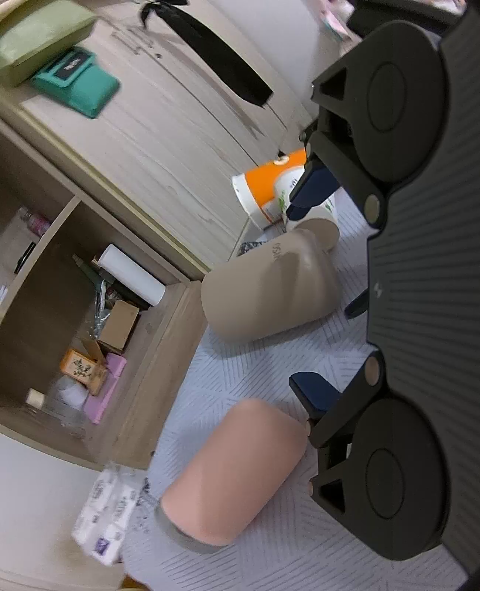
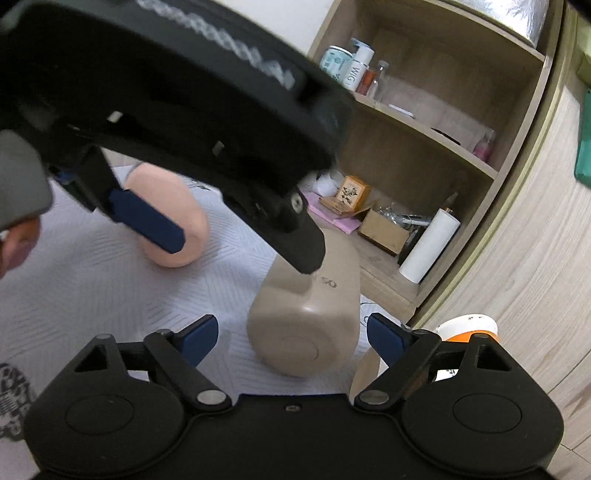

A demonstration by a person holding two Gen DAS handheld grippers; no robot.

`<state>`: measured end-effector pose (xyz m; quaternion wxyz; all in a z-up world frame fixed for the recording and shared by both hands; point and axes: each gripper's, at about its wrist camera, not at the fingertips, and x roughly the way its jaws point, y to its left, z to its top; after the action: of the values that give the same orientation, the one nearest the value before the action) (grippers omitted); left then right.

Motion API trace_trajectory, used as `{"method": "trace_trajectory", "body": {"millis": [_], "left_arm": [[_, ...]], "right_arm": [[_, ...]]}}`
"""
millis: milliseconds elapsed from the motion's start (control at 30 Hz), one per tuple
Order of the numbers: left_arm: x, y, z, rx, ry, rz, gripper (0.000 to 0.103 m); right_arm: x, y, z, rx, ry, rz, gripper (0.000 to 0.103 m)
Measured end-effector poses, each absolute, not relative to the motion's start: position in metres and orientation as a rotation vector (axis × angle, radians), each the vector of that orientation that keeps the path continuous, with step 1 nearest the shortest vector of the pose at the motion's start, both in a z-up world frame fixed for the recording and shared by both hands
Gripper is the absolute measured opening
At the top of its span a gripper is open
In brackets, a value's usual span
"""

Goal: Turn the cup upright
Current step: 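Move the right gripper down over the lying taupe tumbler's base, then close the right gripper on the tumbler base while the left tool pushes its side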

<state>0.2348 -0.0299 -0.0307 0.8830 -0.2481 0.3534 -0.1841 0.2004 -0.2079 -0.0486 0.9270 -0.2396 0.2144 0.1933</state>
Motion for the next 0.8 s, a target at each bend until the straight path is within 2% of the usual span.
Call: {"method": "trace_trajectory", "body": {"millis": [333,433,800], "left_arm": [[0.237,-0.021,-0.032,-0.598,0.756,-0.385,0.094],[0.237,-0.019,-0.034,-0.615,0.776,-0.385,0.094],[0.230,-0.019,-0.045,-0.690,0.834,-0.434,0.094]], "right_arm": [[0.210,-0.197,-0.057,-0.550,0.436,0.386,0.090],[0.216,-0.196,-0.060,-0.559,0.455,0.361,0.082],[0.192,-0.189,-0.050,-0.484,0.488,0.383,0.082]]}}
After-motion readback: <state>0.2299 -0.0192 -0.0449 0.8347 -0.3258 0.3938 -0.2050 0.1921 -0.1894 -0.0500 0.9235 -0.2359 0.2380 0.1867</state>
